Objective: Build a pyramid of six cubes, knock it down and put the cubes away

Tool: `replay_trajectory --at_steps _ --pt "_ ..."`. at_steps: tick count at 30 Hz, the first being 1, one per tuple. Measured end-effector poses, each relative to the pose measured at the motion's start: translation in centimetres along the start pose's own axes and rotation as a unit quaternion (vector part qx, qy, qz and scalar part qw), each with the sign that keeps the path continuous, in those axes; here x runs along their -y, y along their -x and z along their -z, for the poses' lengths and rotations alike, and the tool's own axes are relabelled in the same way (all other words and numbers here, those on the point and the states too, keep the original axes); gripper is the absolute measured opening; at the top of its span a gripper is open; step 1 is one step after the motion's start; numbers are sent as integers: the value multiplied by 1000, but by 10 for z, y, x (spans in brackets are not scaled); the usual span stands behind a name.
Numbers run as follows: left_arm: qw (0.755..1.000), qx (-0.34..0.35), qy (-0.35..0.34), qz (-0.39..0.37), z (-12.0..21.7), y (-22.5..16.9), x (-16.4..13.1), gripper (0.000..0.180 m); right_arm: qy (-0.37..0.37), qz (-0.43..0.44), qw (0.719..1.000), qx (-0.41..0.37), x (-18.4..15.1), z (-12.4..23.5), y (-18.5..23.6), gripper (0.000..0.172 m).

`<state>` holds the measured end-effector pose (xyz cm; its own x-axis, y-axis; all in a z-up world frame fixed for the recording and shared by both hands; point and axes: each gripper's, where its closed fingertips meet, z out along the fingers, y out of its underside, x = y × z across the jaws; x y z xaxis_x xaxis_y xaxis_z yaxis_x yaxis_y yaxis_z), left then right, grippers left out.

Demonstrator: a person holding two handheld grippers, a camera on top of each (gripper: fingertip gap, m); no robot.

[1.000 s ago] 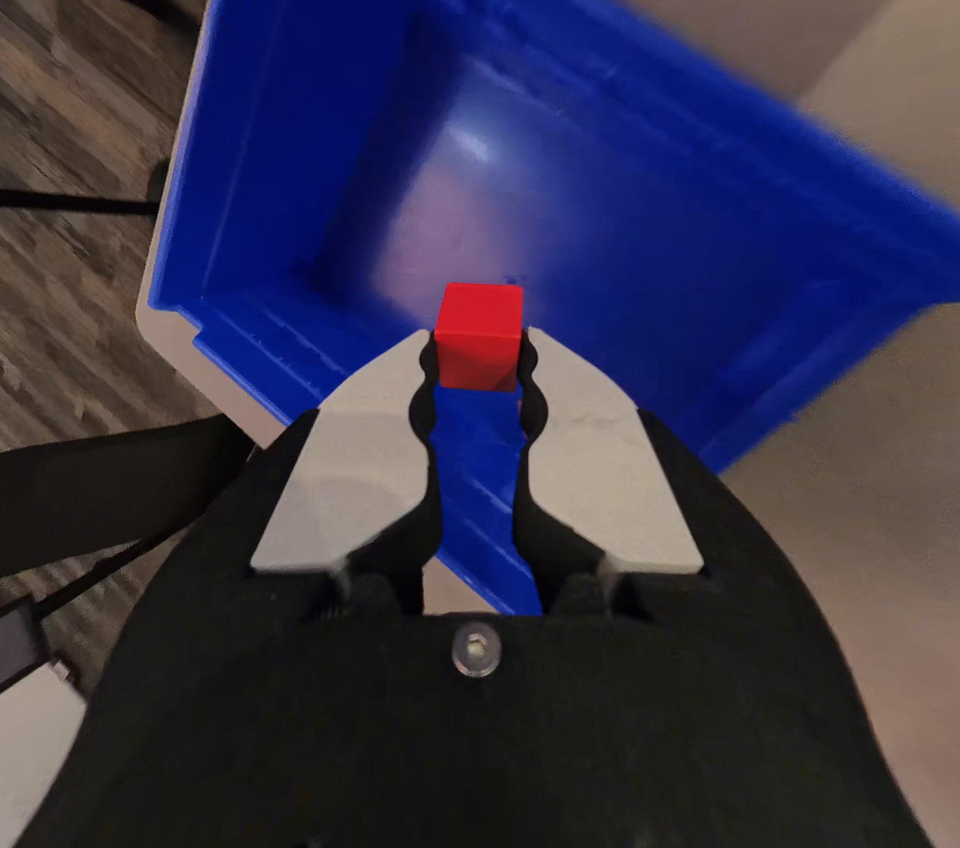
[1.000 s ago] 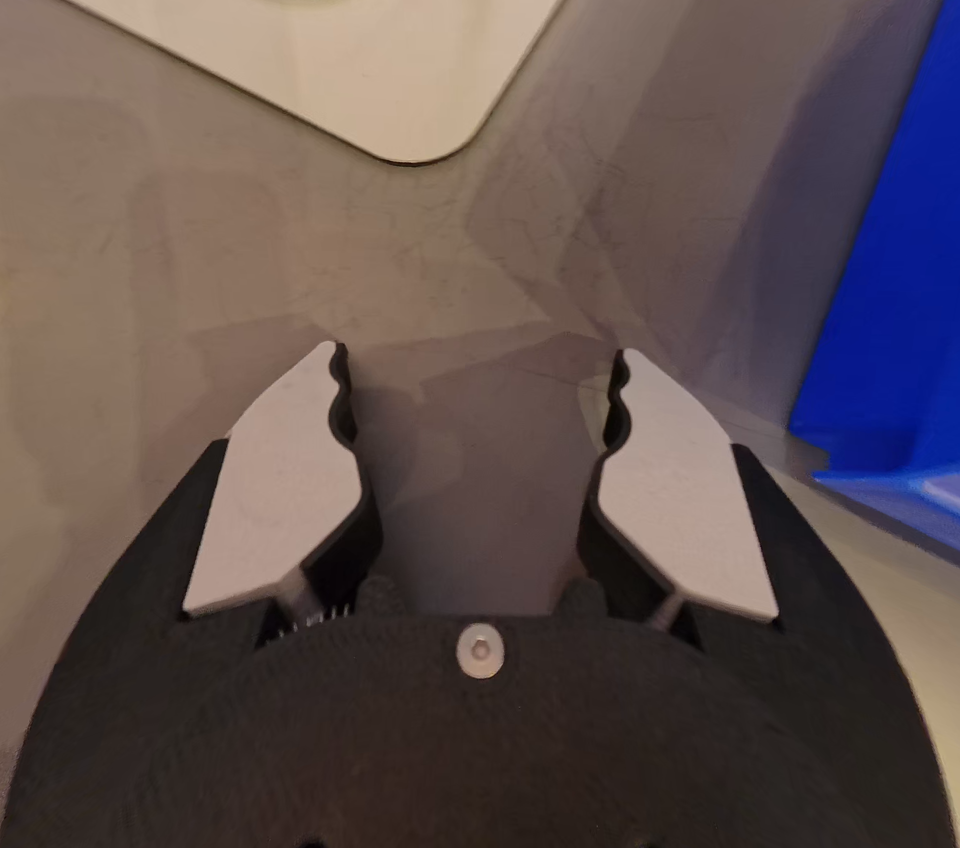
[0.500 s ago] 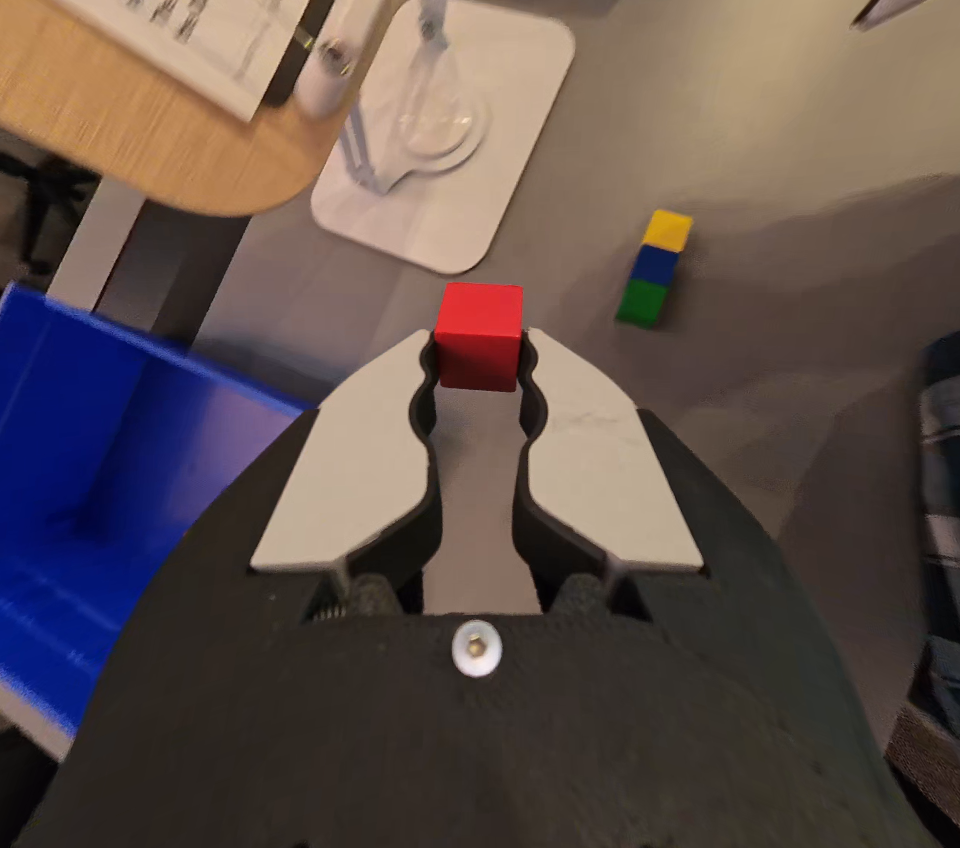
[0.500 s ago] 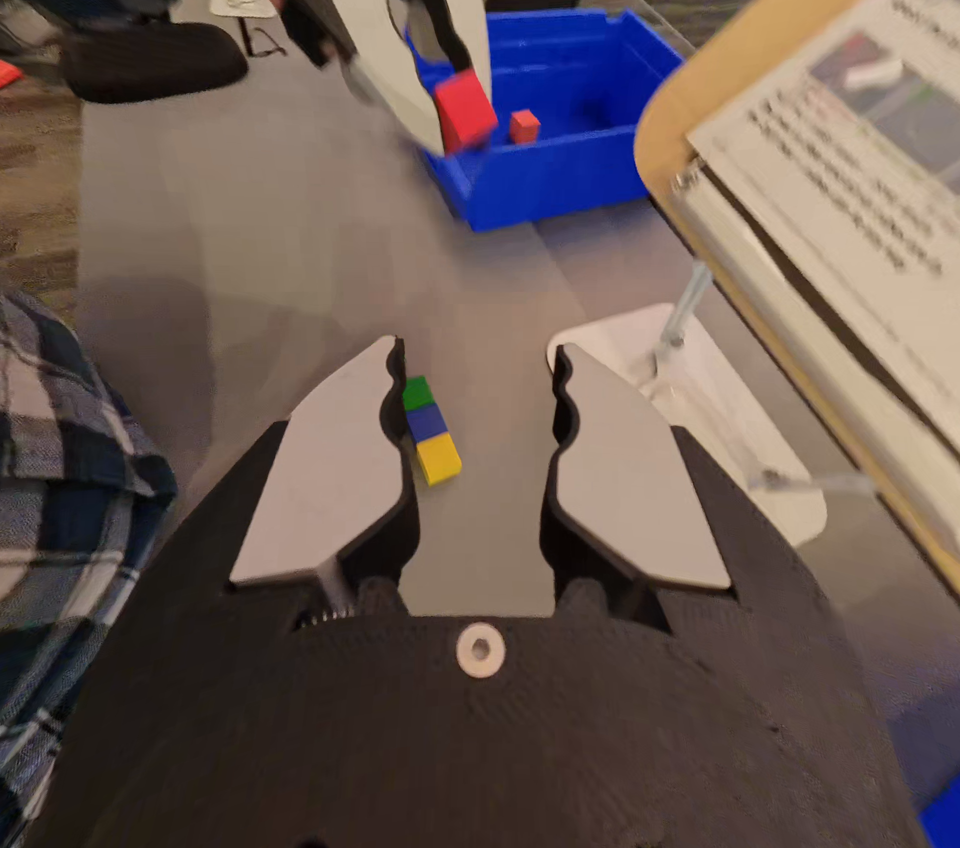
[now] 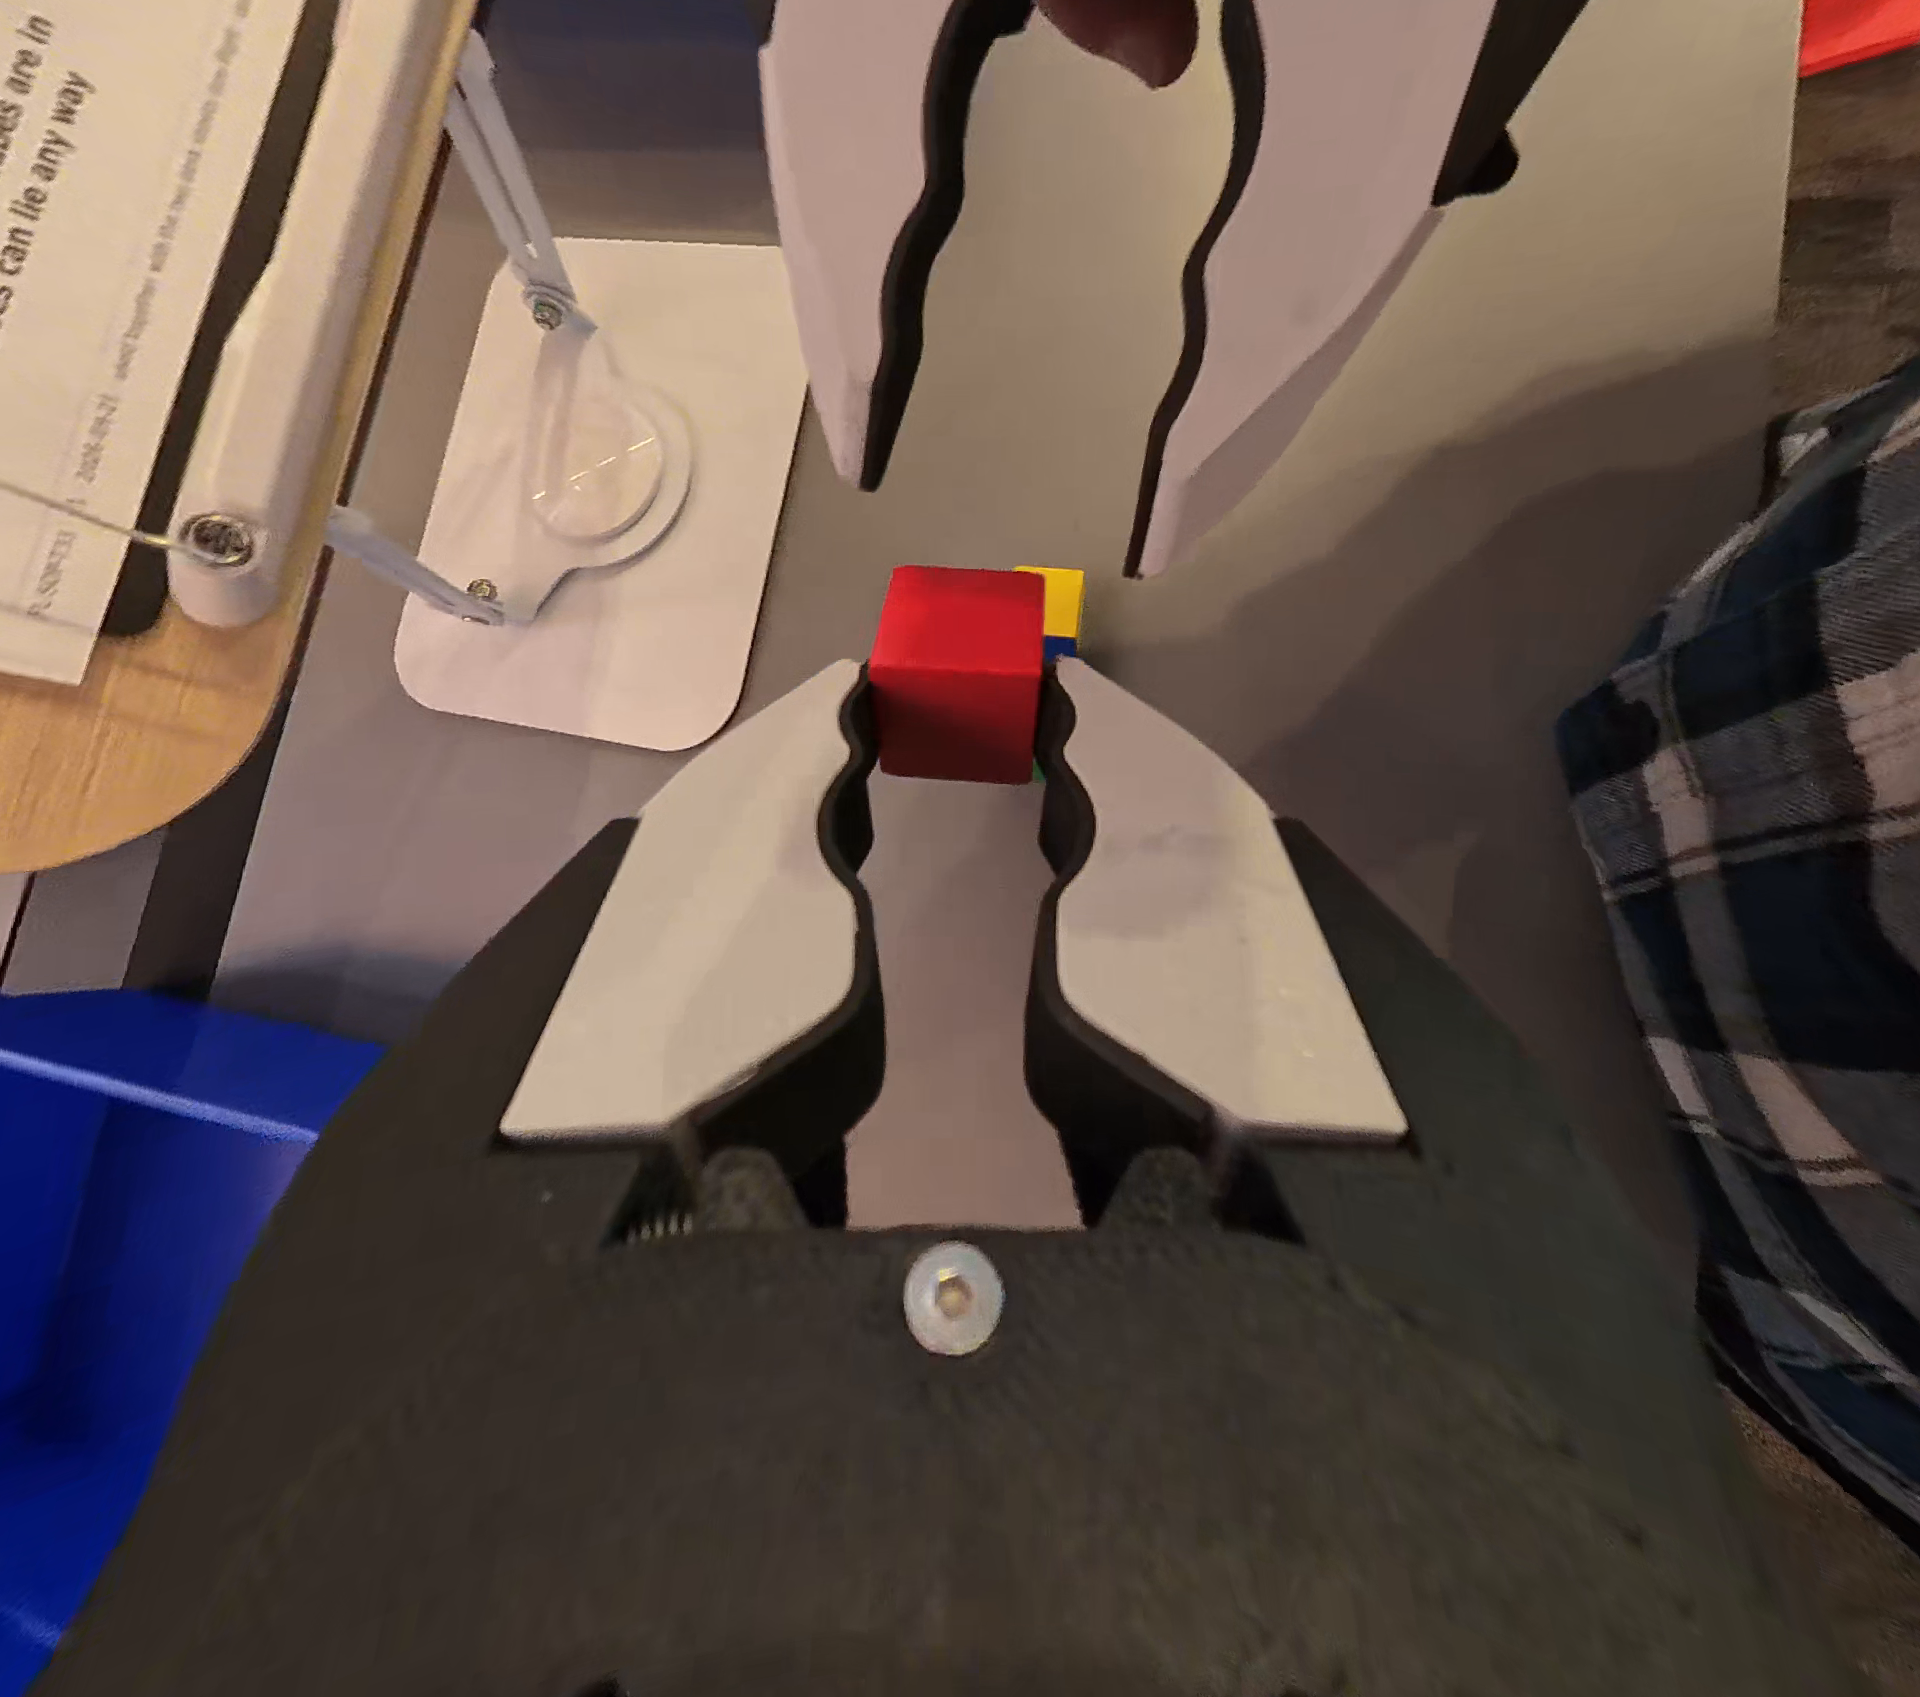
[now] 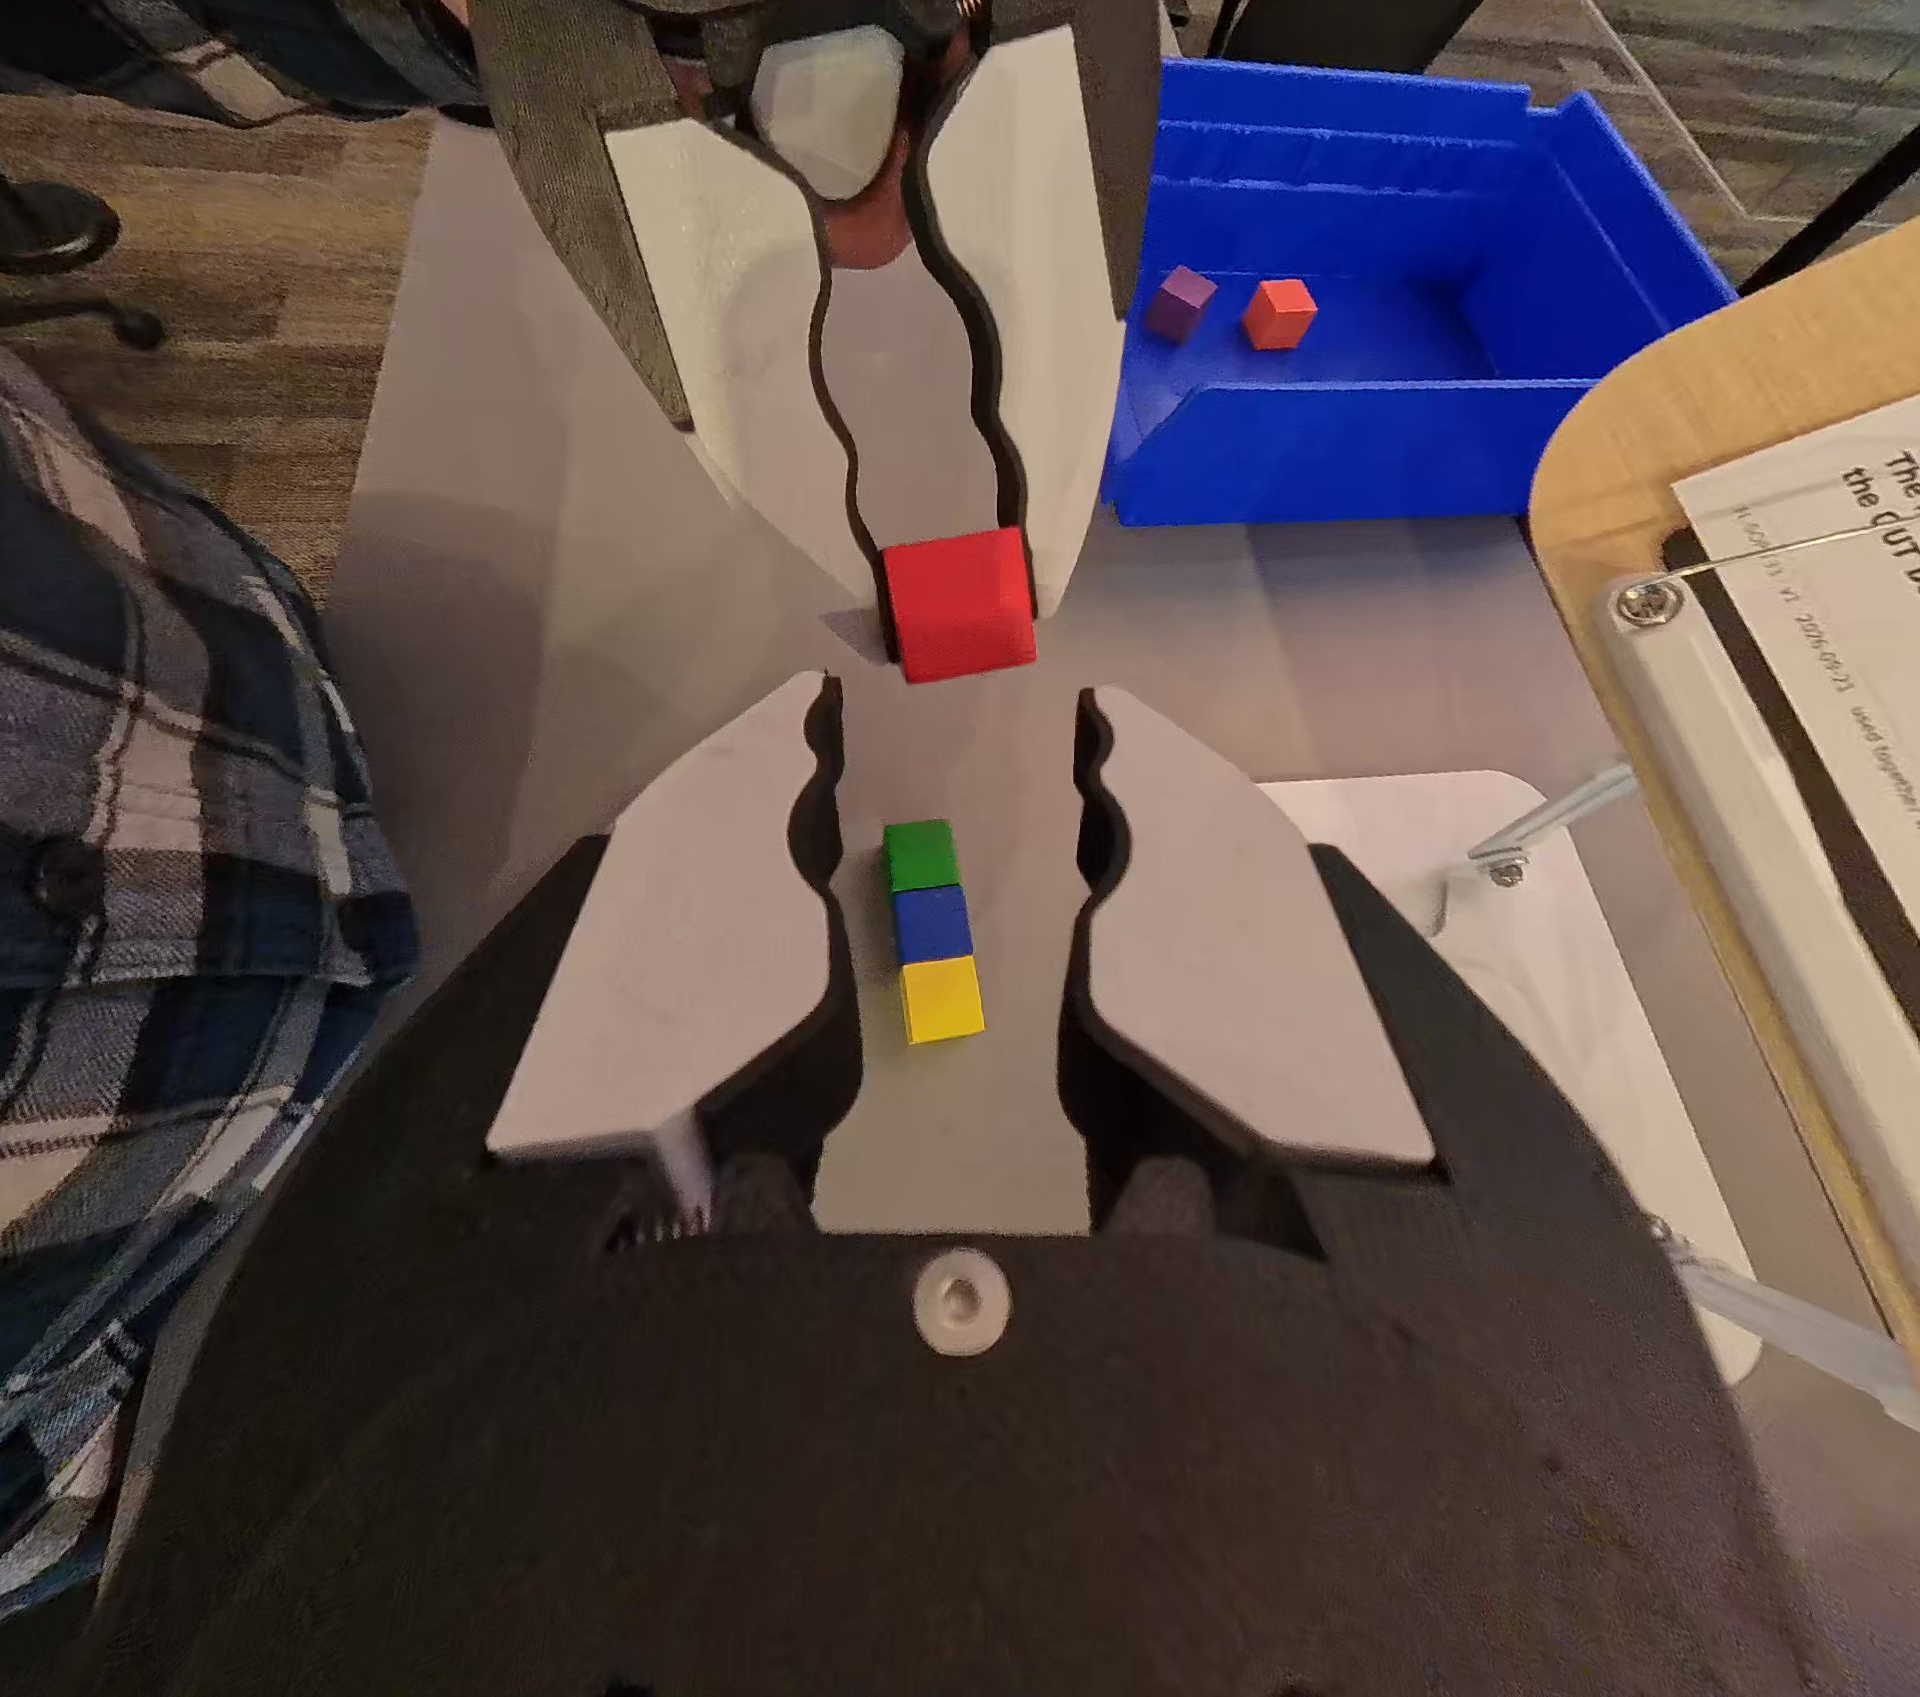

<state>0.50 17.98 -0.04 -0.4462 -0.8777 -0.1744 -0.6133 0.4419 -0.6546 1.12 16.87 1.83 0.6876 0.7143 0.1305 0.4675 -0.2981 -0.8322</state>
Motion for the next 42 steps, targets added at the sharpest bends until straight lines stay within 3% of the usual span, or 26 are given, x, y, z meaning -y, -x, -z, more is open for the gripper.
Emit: replay_trajectory --at_steps 12,23,28,34,42 --pt "999 -31 10 -26 -14 -13 4 28 21 16 999 28 -10 -7 9 27" --pt "999 -49 0 -15 -15 -12 3 28 17 8 999 42 -12 -9 6 26" --pt "999 -46 -13 14 -14 -6 0 49 27 -1 999 34 -18 -7 -3 26" --pt "999 -22 9 45 -9 7 -25 50 96 -25 994 33 -56 -1 -17 26" --pt "994 -28 69 76 -23 -1 -70 43 208 -32 975 76 -106 -23 -10 26"
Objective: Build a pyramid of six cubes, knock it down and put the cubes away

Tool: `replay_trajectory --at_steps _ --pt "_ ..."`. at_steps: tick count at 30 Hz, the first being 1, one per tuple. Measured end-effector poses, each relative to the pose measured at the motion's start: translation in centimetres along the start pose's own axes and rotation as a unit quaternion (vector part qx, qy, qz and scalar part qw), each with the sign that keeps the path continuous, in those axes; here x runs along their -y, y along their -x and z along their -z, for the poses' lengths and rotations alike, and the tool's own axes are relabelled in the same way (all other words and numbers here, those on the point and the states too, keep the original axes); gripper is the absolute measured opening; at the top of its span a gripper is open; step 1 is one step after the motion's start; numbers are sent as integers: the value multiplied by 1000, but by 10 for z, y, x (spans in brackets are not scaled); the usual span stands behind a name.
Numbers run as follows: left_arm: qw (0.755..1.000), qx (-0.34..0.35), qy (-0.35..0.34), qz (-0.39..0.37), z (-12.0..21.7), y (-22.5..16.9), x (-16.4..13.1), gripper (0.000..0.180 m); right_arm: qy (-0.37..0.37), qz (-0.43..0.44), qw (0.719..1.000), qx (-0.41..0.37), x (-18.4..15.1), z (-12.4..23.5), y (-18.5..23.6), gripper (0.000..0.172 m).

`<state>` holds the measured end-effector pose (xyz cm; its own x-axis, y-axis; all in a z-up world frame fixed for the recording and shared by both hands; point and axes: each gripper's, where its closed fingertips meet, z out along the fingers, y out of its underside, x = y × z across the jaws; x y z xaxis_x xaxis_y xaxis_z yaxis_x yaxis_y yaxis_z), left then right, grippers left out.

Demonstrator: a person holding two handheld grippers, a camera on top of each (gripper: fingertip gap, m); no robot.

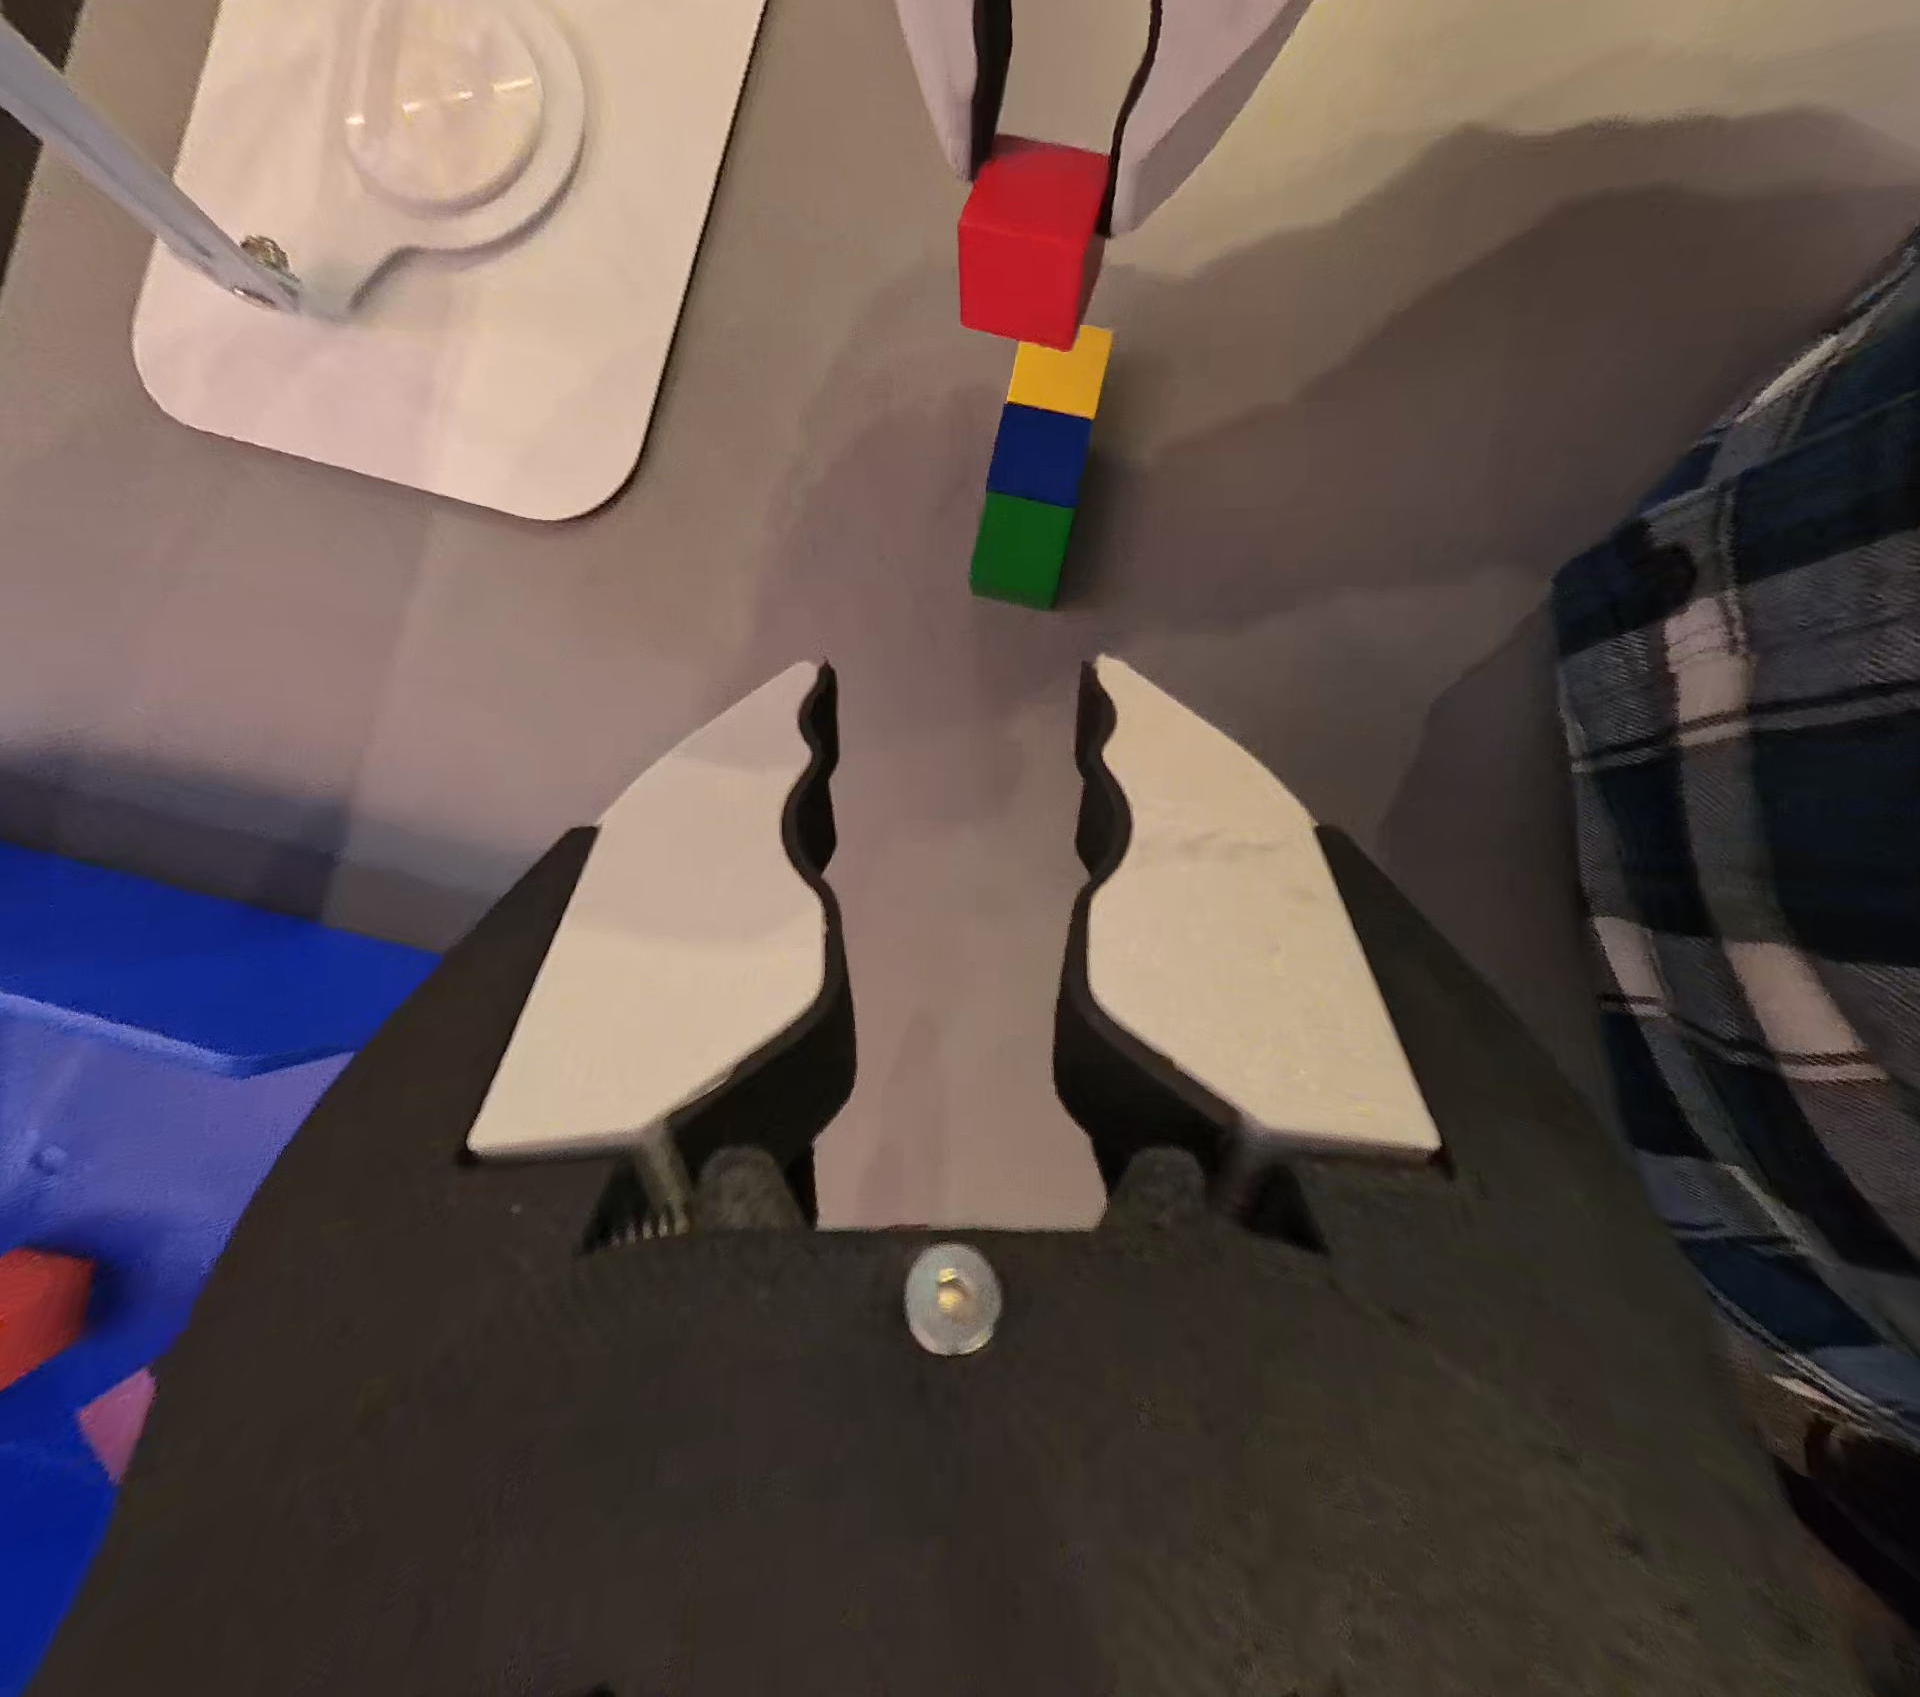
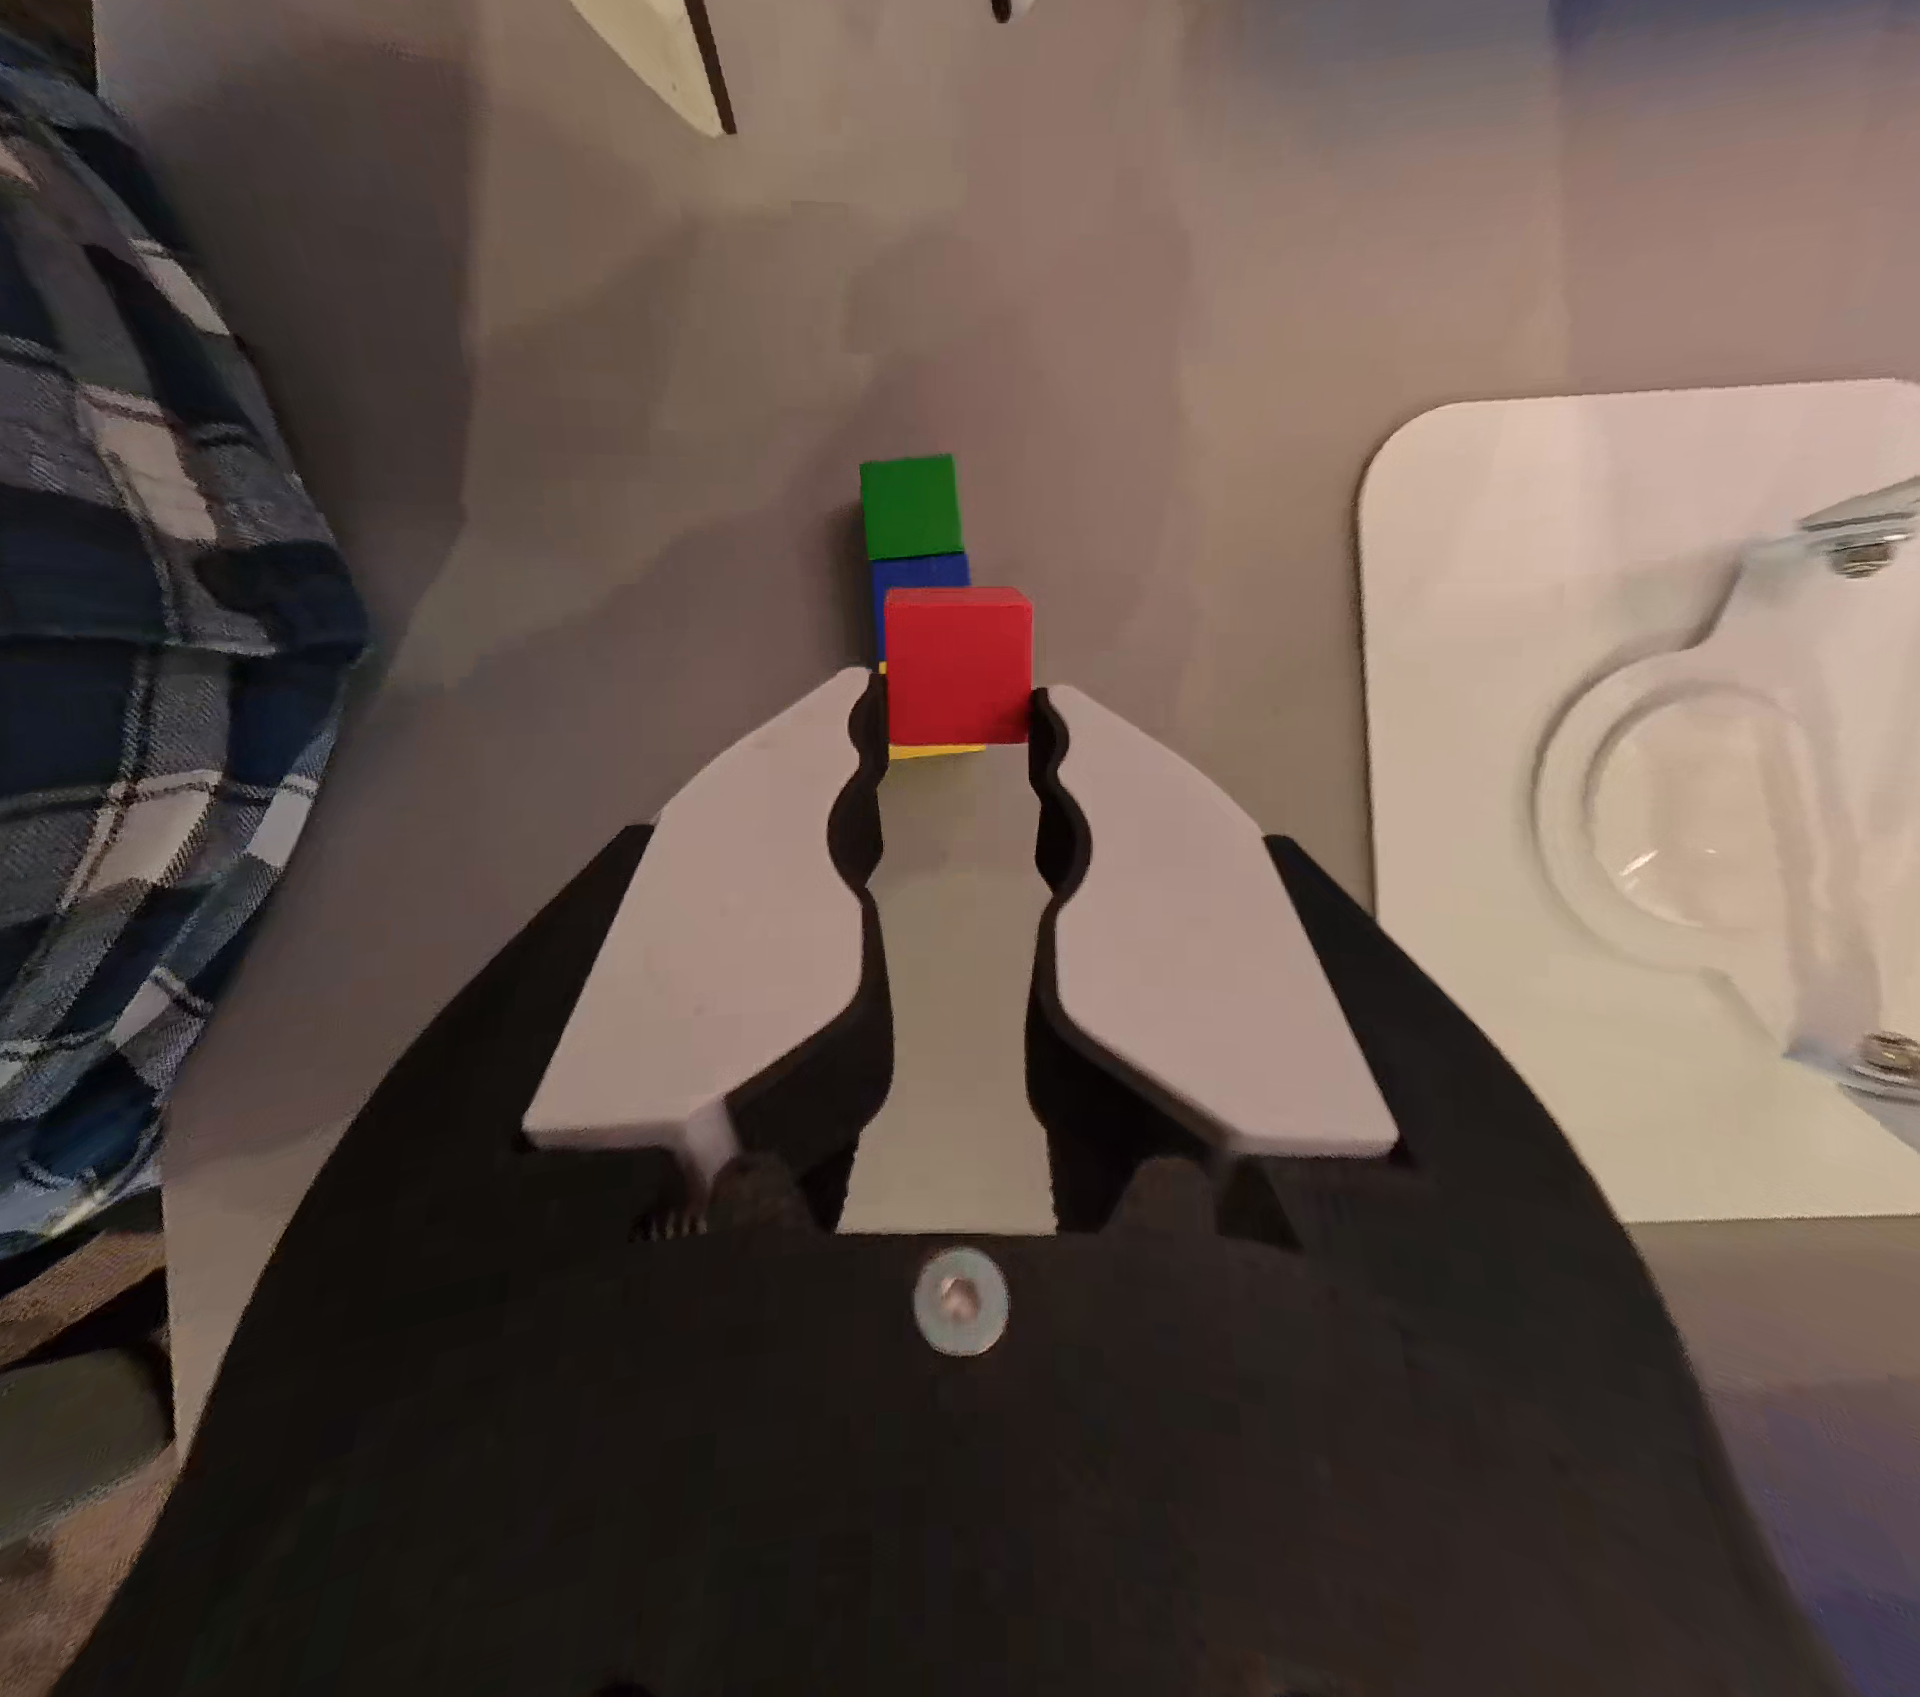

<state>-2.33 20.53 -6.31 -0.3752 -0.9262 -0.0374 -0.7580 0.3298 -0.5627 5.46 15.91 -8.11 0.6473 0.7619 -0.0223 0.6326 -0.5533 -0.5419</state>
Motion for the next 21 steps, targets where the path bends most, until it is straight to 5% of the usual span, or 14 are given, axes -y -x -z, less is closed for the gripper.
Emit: replay_trajectory --at_steps 21 --pt "999 -1 -1 45 -4 1 -29 44 93 23 995 25 -17 -38 6 26"
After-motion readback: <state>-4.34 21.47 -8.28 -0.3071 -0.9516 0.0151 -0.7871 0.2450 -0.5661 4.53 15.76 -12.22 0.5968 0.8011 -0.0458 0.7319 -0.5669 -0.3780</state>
